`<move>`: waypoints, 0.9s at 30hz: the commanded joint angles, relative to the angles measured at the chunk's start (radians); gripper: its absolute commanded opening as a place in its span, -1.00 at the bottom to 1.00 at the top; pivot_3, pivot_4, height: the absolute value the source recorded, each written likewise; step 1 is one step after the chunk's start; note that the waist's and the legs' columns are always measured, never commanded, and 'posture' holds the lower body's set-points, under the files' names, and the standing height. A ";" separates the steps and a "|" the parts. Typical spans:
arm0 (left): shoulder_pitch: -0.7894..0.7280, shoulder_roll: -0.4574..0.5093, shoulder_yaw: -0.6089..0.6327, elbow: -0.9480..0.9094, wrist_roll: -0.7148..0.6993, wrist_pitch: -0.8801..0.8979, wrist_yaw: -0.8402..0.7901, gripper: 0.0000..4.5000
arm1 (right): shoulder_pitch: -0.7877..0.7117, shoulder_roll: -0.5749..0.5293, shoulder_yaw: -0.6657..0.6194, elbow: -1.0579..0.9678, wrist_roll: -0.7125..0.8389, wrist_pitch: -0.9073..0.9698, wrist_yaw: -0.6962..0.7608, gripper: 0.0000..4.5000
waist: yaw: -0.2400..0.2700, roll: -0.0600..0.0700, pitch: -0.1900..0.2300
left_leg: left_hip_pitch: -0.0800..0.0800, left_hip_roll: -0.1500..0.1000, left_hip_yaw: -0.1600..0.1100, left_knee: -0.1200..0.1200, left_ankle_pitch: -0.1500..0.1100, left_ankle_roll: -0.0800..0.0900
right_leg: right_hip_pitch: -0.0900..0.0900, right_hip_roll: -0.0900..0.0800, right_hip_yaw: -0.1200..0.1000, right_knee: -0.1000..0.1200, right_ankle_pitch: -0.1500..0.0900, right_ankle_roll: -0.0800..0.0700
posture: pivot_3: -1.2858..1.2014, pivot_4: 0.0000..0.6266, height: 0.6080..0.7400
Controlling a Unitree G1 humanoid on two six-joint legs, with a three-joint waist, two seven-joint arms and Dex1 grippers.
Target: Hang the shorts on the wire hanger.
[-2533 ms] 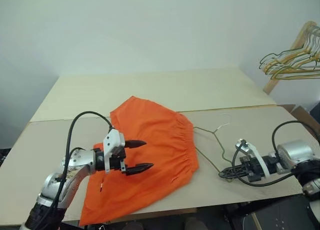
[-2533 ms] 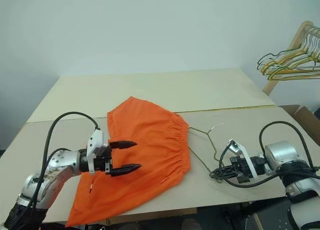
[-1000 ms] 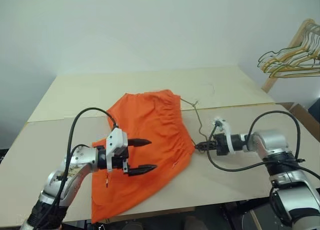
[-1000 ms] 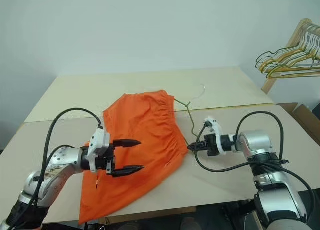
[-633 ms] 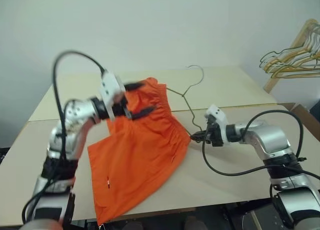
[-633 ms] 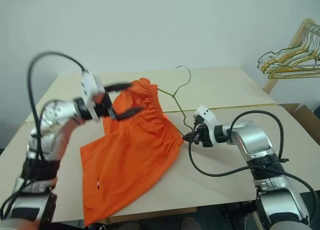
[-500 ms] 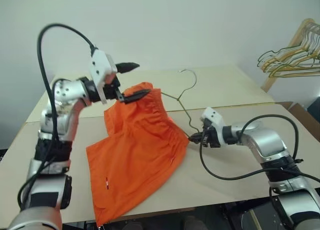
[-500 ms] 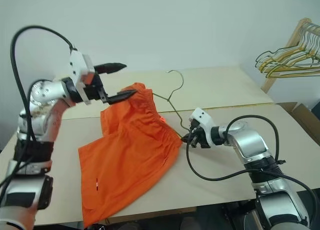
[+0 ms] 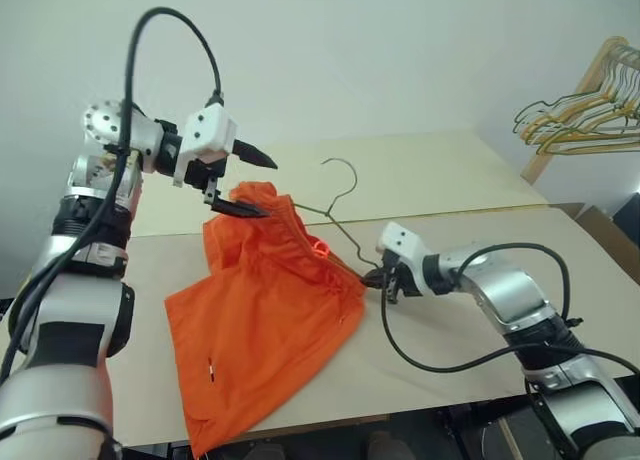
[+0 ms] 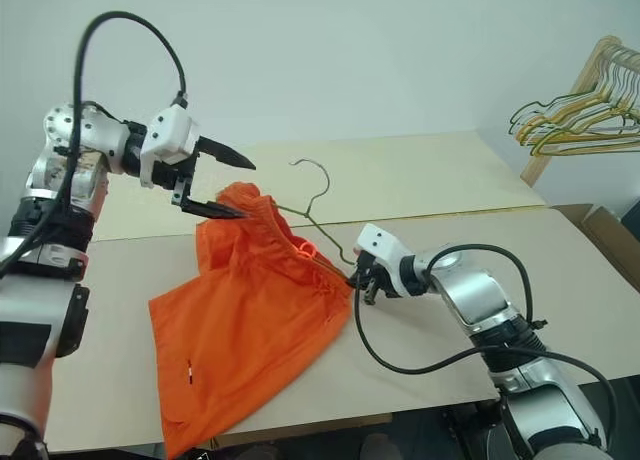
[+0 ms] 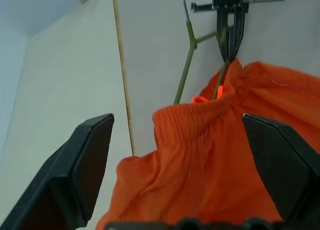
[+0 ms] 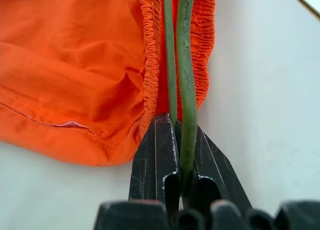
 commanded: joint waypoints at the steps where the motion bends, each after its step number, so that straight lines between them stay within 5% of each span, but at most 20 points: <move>1: -0.073 0.021 -0.091 0.080 0.019 -0.072 -0.005 0.98 | -0.041 0.007 -0.001 -0.059 -0.014 -0.022 -0.007 -1.00 | -0.001 0.000 0.000 | 0.000 0.000 0.000 0.000 0.000 0.000 | 0.000 0.000 0.000 0.001 0.000 0.000 | 0.05 -1.00 1.00; 4: -0.114 0.012 -0.147 0.152 0.040 -0.095 -0.005 0.98 | -0.034 0.003 0.019 -0.066 -0.040 -0.033 -0.010 -1.00 | -0.001 0.000 0.000 | 0.000 0.000 0.000 0.002 -0.005 0.009 | 0.000 0.000 0.000 0.002 0.000 0.000 | 0.05 -1.00 1.00; 17: -0.170 -0.006 -0.297 0.269 0.039 -0.128 -0.005 -0.92 | -0.029 0.004 0.024 -0.104 -0.054 -0.032 -0.009 -1.00 | -0.002 -0.001 0.001 | -0.001 0.000 0.000 0.005 -0.006 0.010 | -0.002 0.000 0.000 0.006 -0.001 0.001 | 0.04 -1.00 1.00; 27: -0.160 -0.020 -0.283 0.279 0.035 -0.143 -0.005 -0.99 | -0.015 0.010 0.041 -0.117 -0.097 -0.164 -0.009 -1.00 | -0.002 -0.002 0.001 | -0.002 0.000 0.000 0.005 -0.006 0.011 | -0.002 0.000 0.000 0.006 -0.001 0.001 | 0.05 -1.00 1.00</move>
